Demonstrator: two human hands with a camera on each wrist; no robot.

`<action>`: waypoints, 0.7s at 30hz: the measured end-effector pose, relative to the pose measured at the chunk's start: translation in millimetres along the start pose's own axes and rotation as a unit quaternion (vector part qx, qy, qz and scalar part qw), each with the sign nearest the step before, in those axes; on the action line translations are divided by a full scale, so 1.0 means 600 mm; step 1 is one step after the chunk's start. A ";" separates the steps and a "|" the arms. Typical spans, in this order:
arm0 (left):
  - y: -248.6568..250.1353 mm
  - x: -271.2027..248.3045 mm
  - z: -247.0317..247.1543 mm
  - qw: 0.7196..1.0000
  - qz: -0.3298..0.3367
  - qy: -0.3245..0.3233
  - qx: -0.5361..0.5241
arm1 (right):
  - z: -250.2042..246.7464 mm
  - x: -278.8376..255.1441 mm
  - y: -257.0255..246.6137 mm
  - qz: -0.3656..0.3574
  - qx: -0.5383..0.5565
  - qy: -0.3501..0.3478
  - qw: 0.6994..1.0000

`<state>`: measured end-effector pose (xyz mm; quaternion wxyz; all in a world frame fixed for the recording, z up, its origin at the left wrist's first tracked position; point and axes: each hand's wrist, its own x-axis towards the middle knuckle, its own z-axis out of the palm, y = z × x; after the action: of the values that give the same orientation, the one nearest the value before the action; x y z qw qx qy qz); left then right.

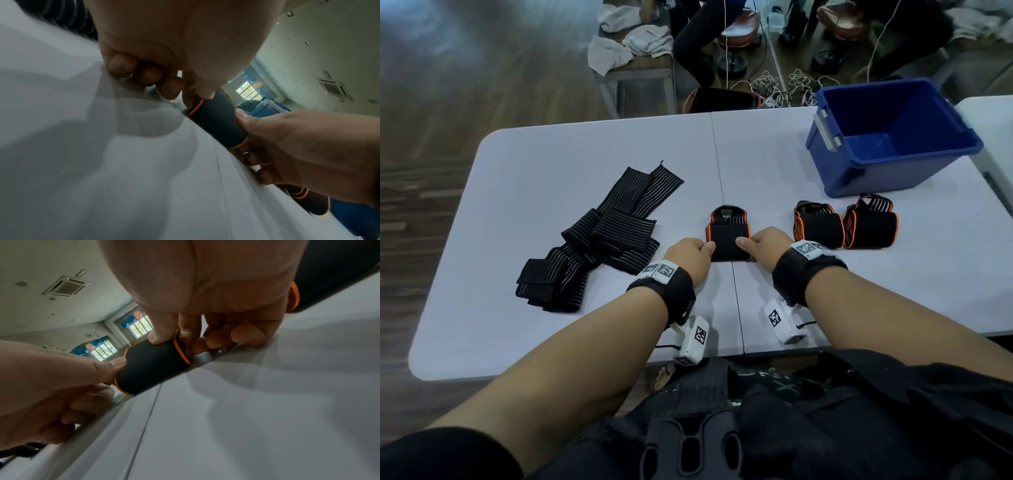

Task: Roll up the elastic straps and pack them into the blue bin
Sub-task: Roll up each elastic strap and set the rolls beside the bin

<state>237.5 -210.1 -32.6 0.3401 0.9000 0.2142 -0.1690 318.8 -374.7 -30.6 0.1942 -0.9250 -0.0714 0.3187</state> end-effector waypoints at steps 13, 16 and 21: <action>0.004 -0.011 -0.017 0.997 0.039 -0.028 0.065 | 0.017 -0.061 0.024 0.020 0.009 -0.020 1.000; 0.022 -0.019 -0.020 0.992 0.115 -0.037 0.040 | 0.015 -0.084 0.044 0.036 0.026 -0.010 0.999; 0.060 -0.020 0.002 0.978 0.168 -0.072 0.097 | 0.009 -0.123 0.086 0.025 0.141 0.092 0.985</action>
<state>245.2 -238.7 -8.9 0.2895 0.9373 0.0173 -0.1932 257.4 -438.9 -13.8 0.3204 -0.9153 0.0156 0.2435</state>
